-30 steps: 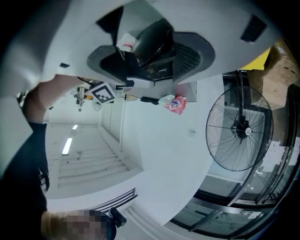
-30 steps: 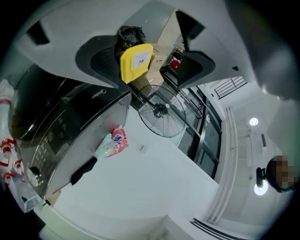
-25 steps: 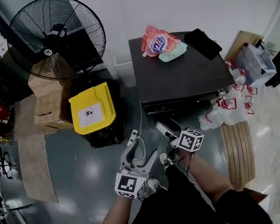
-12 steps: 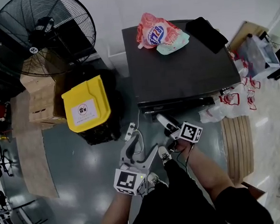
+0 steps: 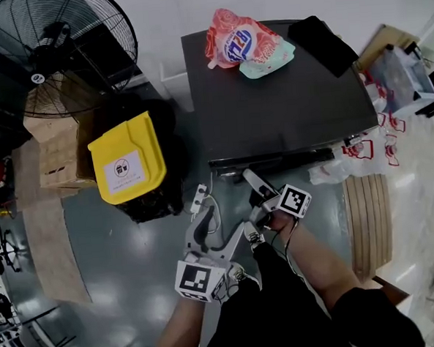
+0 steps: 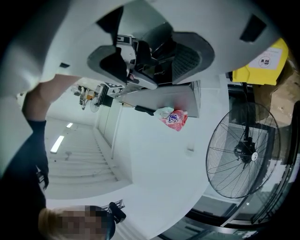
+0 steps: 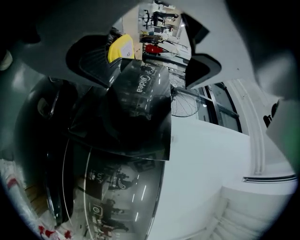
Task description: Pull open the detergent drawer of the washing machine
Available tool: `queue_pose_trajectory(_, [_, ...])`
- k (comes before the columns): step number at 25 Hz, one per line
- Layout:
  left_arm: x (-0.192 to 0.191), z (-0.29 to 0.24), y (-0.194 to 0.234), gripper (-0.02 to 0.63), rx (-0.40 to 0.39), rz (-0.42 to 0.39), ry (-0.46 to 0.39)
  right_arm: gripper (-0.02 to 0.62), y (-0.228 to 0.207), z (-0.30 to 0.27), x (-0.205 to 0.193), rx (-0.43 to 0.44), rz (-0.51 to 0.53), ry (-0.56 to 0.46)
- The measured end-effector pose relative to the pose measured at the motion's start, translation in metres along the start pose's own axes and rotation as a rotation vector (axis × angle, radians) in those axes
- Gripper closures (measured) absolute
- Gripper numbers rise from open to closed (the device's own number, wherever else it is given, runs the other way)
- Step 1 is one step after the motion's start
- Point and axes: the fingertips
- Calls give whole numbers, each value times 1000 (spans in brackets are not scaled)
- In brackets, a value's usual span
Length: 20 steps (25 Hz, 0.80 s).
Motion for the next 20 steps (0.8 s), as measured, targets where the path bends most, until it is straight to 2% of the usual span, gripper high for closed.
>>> queue_pose_trajectory(3, [0, -4, 2, 325, 2, 11, 4, 86, -11, 0, -1, -35, -69, -7])
queue_pose_trajectory(12, [-1, -11, 8, 326, 9, 30, 14, 98, -20, -13, 11, -37, -141, -41])
queue_pose_trajectory(20, [0, -12, 8, 325, 4, 32, 11, 120, -22, -13, 10, -67, -142, -56])
Point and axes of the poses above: the fingertips, and each gripper's own axes: z backward along the fingers, y to its left, x out of its top, and after that the axes turned 11 degrees about y, right-handed
